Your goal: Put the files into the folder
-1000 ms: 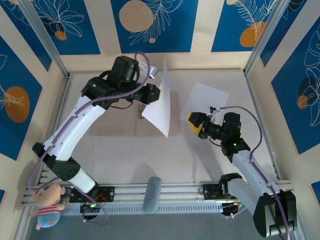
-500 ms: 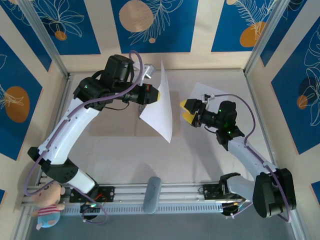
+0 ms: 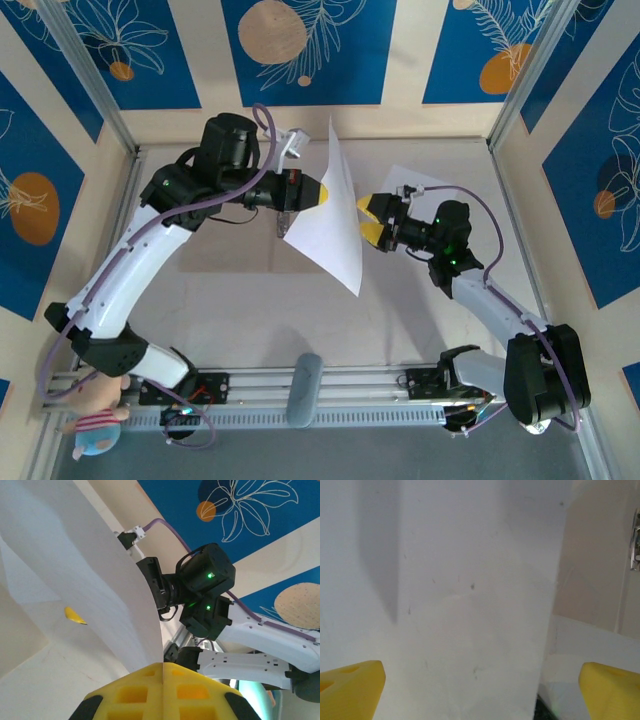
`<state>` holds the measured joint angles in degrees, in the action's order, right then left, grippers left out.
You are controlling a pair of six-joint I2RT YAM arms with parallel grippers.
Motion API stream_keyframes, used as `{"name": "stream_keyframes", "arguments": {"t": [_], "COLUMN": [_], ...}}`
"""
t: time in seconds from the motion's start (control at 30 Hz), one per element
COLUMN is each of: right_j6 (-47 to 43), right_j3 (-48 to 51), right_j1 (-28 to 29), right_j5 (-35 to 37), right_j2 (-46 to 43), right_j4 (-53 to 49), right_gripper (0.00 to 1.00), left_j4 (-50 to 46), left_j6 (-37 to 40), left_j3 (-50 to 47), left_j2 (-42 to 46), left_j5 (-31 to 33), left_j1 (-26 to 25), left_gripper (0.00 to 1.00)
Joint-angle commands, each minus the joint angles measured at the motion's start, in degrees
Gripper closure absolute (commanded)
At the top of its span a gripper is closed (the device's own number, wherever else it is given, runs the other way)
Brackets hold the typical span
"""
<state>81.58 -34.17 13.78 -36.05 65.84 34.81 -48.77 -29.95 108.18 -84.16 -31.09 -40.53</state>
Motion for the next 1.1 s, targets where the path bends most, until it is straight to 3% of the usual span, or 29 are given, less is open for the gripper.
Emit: {"name": "stream_keyframes", "arguments": {"t": [0.0, 0.07, 0.53, 1.07], "right_j6": [1.1, 1.3, 5.6, 5.3], "right_j3": [-1.3, -1.2, -0.7, 0.7], "right_j1": [0.1, -0.1, -1.5, -2.6], "right_j5": [-0.9, -0.9, -2.6, -2.8], "right_j2": [0.0, 0.1, -0.8, -3.9], "right_j4": [3.2, 4.1, 11.3, 11.2], "right_gripper": [0.01, 0.01, 0.01, 0.01], "left_j4": [3.2, 1.8, 7.4, 11.6], "left_j6": [-2.1, -2.2, -5.7, -7.9], "left_j3": [-2.3, -3.1, -17.8, -24.8], "left_j2": [2.9, 3.9, 11.1, 12.2], "left_j5": [-1.6, 1.2, -2.3, -5.4], "left_j1": [-0.4, -0.5, 5.5, 12.4], "left_gripper": [1.00, 1.00, 1.00, 1.00]}}
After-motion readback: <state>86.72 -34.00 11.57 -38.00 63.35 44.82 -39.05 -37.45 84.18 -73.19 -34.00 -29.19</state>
